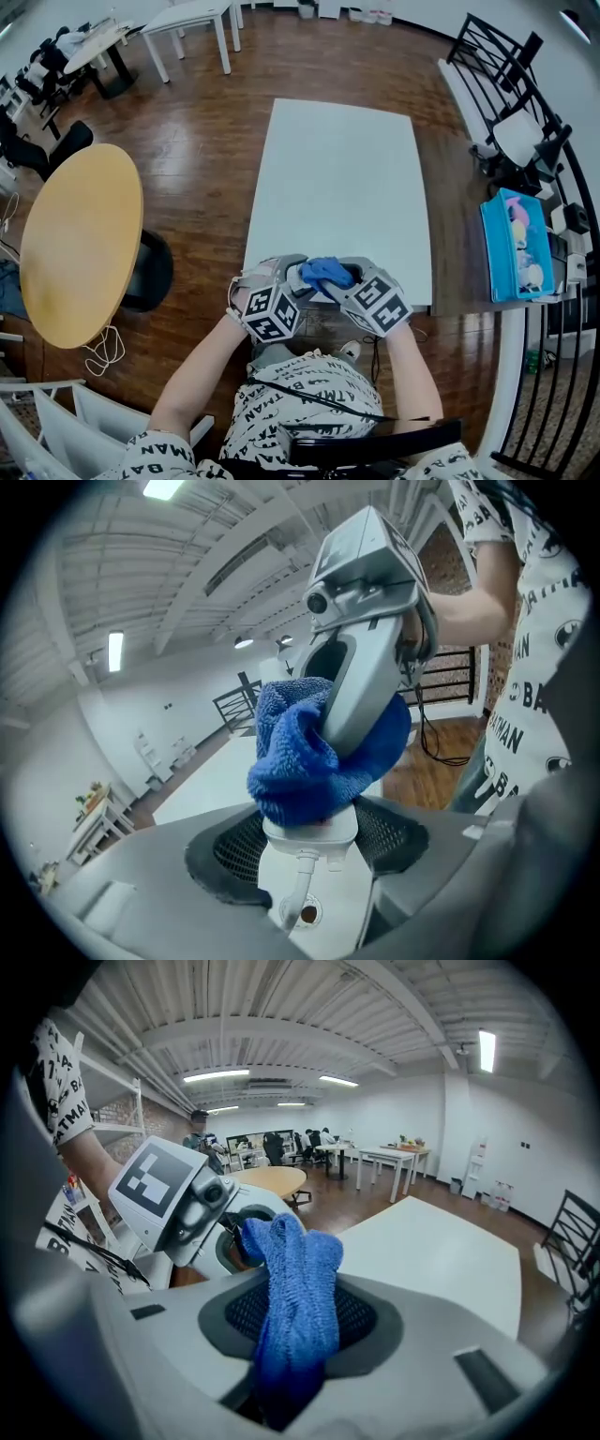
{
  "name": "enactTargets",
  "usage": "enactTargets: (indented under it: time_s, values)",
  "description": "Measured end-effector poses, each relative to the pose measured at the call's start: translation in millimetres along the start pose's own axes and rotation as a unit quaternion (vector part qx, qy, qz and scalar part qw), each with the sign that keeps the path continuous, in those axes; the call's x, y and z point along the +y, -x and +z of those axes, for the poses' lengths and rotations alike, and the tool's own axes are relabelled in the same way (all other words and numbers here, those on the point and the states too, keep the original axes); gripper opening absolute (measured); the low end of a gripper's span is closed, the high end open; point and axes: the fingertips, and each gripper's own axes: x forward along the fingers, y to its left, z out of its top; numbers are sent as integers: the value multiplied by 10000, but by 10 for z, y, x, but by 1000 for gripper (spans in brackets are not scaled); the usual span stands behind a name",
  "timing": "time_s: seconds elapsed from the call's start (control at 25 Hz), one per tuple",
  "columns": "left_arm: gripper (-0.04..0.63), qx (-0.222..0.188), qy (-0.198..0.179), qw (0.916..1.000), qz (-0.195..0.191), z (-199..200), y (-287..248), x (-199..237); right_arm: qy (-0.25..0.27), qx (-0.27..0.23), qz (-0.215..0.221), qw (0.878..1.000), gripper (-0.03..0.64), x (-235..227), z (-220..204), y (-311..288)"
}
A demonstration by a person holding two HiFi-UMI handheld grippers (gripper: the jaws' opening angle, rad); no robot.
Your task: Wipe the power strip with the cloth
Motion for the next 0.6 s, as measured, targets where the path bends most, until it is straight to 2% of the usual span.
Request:
enactTargets:
  time_s: [0.28,0.6]
  values:
    - [284,-199,44,9998,60,57,151,16,-200,97,-670,9975,143,-419,-209,333]
    - [284,-309,153,9994,61,67,235,19,-547,374,-1427,9876,142,-991,-605,714]
